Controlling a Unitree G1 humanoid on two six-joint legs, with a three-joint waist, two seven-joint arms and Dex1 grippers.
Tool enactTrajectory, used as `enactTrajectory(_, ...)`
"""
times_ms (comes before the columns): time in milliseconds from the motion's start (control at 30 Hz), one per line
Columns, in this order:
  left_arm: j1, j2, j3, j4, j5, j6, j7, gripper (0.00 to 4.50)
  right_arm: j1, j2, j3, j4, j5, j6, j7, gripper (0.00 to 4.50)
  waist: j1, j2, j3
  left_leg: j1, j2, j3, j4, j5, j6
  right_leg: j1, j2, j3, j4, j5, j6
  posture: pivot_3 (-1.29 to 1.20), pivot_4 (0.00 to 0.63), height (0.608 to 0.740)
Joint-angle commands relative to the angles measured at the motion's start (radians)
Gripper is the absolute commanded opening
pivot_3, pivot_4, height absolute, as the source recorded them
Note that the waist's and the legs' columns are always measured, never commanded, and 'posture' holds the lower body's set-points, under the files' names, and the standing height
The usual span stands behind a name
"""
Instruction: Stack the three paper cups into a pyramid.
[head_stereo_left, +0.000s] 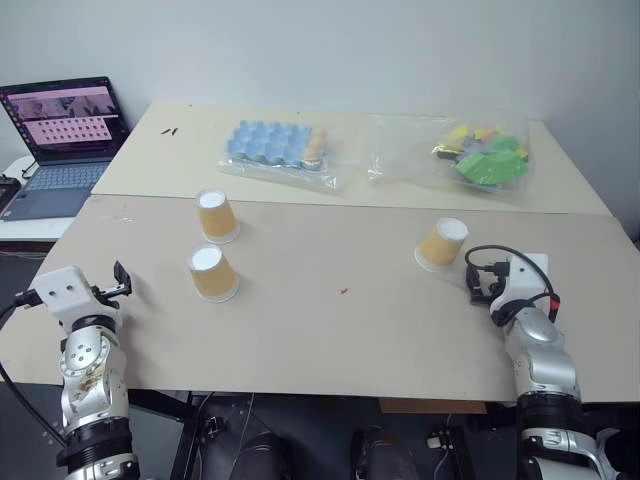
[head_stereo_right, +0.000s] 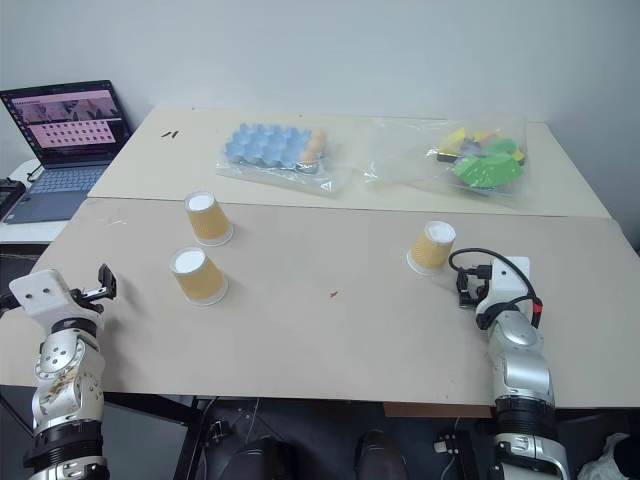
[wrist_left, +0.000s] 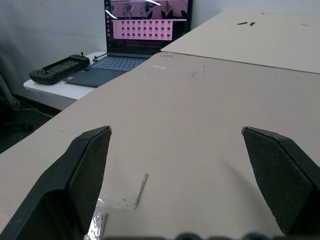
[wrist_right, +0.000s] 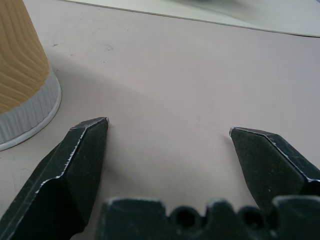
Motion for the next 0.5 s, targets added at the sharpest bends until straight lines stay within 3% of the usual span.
enactTrajectory(33, -0.006, 0.007, -0.008, -0.043, -0.013, 0.012, -0.022, 4.46, -0.073, -0.019, -0.074, -0.031, 0.035, -0.022, -0.052, 4.5, 0.0, 0.0, 0.0, 0.0, 0.0, 0.0, 0.0, 0.0, 0.0, 0.0, 0.0, 0.0, 0.0, 0.0, 0.0, 0.0, 0.15, 0.733)
enactTrajectory(167, -0.001, 0.019, -0.035, -0.045, -0.013, 0.027, -0.068, 4.46, -0.286, -0.027, -0.158, -0.154, 0.173, 0.01, -0.087, 4.5, -0.009, 0.007, 0.003, -0.001, 0.0, 0.002, 0.002, 0.0, 0.0, -0.002, 0.0, 0.003, 0.002, 0.002, 0.0, 0.0, 0.15, 0.733)
enactTrajectory(300, 0.005, 0.01, -0.036, -0.047, -0.017, 0.026, -0.07, 4.46, -0.396, 0.018, -0.021, -0.333, 0.315, 0.162, 0.078, 4.5, -0.021, 0.005, 0.0, 0.002, 0.002, 0.001, -0.003, 0.002, -0.003, -0.002, 0.004, 0.002, 0.001, 0.001, -0.001, 0.0, 0.15, 0.733)
enactTrajectory(367, 0.007, 0.005, -0.039, -0.047, -0.019, 0.023, -0.073, 4.46, -0.435, 0.038, 0.015, -0.427, 0.457, 0.261, 0.166, 4.5, -0.025, 0.003, -0.002, 0.003, 0.003, 0.001, -0.006, 0.002, -0.004, -0.001, 0.005, 0.002, 0.0, 0.001, -0.002, 0.0, 0.15, 0.733)
enactTrajectory(500, 0.014, 0.001, -0.043, -0.049, -0.025, 0.022, -0.086, 4.46, -0.413, -0.024, 0.131, -0.594, 0.667, 0.457, 0.409, 4.5, -0.017, 0.003, -0.002, -0.001, 0.002, 0.0, -0.006, 0.002, -0.003, -0.002, 0.004, 0.0, 0.001, 0.001, -0.002, 0.0, 0.15, 0.733)
